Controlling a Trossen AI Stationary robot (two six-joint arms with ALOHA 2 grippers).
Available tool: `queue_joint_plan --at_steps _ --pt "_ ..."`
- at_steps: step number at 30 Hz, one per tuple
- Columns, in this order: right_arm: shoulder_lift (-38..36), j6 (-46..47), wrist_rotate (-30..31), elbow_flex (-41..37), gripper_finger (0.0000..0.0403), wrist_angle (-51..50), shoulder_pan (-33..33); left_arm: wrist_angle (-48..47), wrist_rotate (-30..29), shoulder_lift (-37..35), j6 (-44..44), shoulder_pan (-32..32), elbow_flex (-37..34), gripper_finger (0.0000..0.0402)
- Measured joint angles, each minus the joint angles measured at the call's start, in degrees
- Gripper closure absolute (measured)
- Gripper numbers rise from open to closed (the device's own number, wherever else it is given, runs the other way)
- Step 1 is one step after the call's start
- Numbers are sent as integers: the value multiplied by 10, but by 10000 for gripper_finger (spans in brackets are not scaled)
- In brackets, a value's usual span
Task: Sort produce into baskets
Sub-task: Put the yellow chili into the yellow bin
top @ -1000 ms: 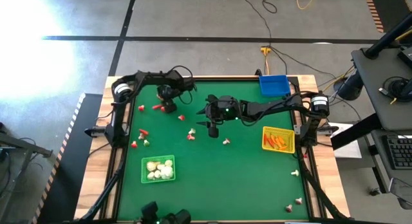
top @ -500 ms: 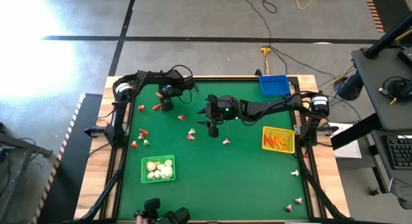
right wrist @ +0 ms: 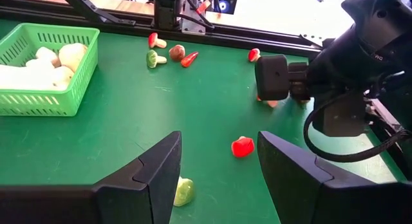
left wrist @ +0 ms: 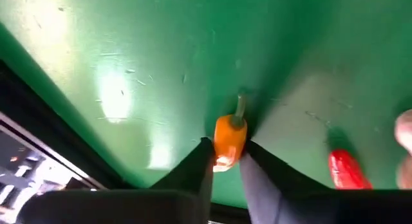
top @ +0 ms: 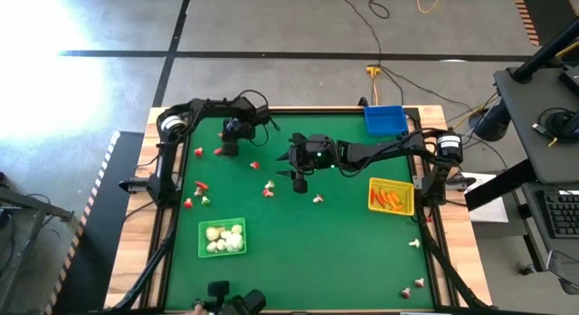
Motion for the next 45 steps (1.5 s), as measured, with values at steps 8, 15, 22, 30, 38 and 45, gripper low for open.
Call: queue_joint_plan --at_steps 8,15,22,30,38,45 --pt "0 0 0 0 207 0 0 -33 69 -15 -74 -8 22 385" --pt "0 -21 1 0 207 10 0 -15 219 -65 -109 -34 74 388" --pt "-59 -26 29 0 207 -105 12 187 406 -84 -123 -81 87 389" --pt "-128 127 205 -67 207 -249 56 355 420 -61 -122 -141 85 385" --pt "-135 331 284 -146 207 -267 145 378 419 -31 -122 -182 86 384" --pt "-143 366 341 -143 207 -295 192 362 418 -3 -139 -219 84 383"
